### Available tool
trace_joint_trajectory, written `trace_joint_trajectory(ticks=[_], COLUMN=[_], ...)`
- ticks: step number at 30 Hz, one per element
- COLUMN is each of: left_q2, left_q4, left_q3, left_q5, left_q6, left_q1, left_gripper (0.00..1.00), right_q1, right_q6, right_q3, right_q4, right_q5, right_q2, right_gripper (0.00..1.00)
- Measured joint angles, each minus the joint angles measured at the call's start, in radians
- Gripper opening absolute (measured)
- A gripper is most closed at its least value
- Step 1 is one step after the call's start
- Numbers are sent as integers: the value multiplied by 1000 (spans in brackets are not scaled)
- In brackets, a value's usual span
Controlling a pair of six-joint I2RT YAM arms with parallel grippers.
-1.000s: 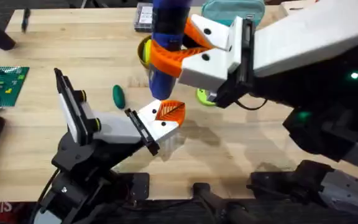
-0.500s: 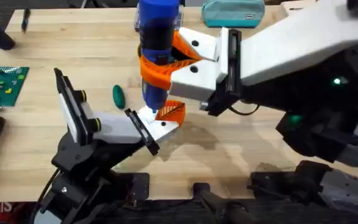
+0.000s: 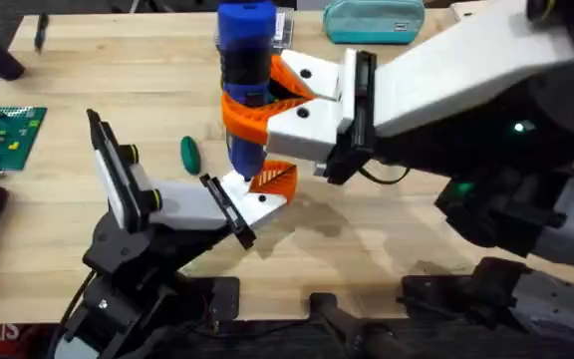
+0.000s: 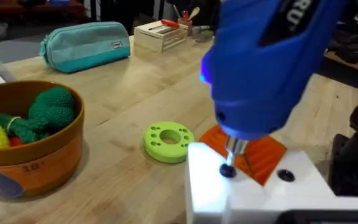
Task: Pick up the gripper from the table and insert it into the empty holder that is missing its gripper. Then pick up a screw, insert it into the mounting hole, and use the screwdriver to tighten it. Finally, clean up the table by picking up the vegetable and placing it into the bucket.
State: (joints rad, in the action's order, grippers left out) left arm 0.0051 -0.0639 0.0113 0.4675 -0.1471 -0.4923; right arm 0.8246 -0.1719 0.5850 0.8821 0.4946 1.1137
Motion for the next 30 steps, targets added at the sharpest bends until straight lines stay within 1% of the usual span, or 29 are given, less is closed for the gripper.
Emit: trace_joint_trajectory(ticks=[26, 30], left_q2=[0, 0], left_q4=[0, 0], left_q3=[0, 0], left_q5=[0, 0], left_q6=[0, 0], left_q1=[0, 0], left_gripper=[8, 8], right_q1=[0, 0], right_q6=[0, 0], right_q3=[0, 0], right_q4=[1, 31], right_q5=[0, 0], right_q2=[0, 8], right_gripper=[54, 54])
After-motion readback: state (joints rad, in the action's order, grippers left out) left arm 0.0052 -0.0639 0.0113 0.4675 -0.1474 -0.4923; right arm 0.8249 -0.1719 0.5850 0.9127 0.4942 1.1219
